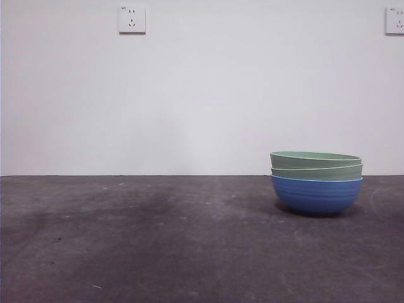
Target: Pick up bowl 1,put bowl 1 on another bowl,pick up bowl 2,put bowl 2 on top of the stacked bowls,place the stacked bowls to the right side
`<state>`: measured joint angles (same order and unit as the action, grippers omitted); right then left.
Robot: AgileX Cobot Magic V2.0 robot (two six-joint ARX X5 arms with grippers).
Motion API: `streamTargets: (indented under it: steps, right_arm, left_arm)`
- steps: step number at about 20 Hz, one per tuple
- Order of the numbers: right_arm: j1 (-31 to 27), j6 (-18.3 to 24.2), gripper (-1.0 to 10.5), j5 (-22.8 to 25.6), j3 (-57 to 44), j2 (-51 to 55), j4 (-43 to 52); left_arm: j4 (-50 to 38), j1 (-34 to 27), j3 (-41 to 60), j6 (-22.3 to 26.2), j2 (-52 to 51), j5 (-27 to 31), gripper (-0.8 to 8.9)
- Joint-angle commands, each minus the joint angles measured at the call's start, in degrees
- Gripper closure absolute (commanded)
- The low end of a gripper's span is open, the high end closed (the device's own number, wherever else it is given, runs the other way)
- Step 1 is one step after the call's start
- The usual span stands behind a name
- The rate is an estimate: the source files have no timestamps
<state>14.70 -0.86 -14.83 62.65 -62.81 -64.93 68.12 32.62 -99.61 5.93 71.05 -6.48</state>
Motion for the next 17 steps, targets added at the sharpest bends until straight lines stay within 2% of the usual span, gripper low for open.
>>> streamTargets:
  steps: [1, 3, 5, 8, 10, 13, 17]
  right_arm:
    - [0.04, 0.35, 9.4, 0.15, -0.52, 0.0, 0.13]
    - [0.04, 0.35, 9.4, 0.15, -0.52, 0.0, 0.13]
    - [0.04, 0.35, 9.4, 0.15, -0.52, 0.0, 0.13]
    - [0.04, 0.35, 9.4, 0.15, -0.52, 0.0, 0.13]
    - [0.04, 0.35, 9.4, 0.15, -0.52, 0.0, 0.13]
    - [0.04, 0.35, 9.4, 0.15, -0.52, 0.0, 0.13]
    - [0.04, 0.35, 9.4, 0.15, -0.52, 0.0, 0.13]
  left_arm:
    - [-11.67, -5.73, 1.79, 5.27, -3.96, -0.79, 8.17]
    - [-25.99, -11.39, 8.09, 6.14, -9.14, -5.16, 8.17]
    - [-41.7, -17.07, 19.17, 6.1, -16.26, -9.01, 8.17]
    - [-59.25, -23.74, 38.73, 6.12, -28.06, -8.55, 8.17]
    - [-65.35, -27.32, 49.75, 6.12, -34.64, -7.63, 8.17]
    - [-69.59, -30.71, 64.92, 6.08, -43.98, 0.22, 8.17]
    - [-71.32, -33.31, 80.3, 5.55, -53.9, 2.01, 8.17]
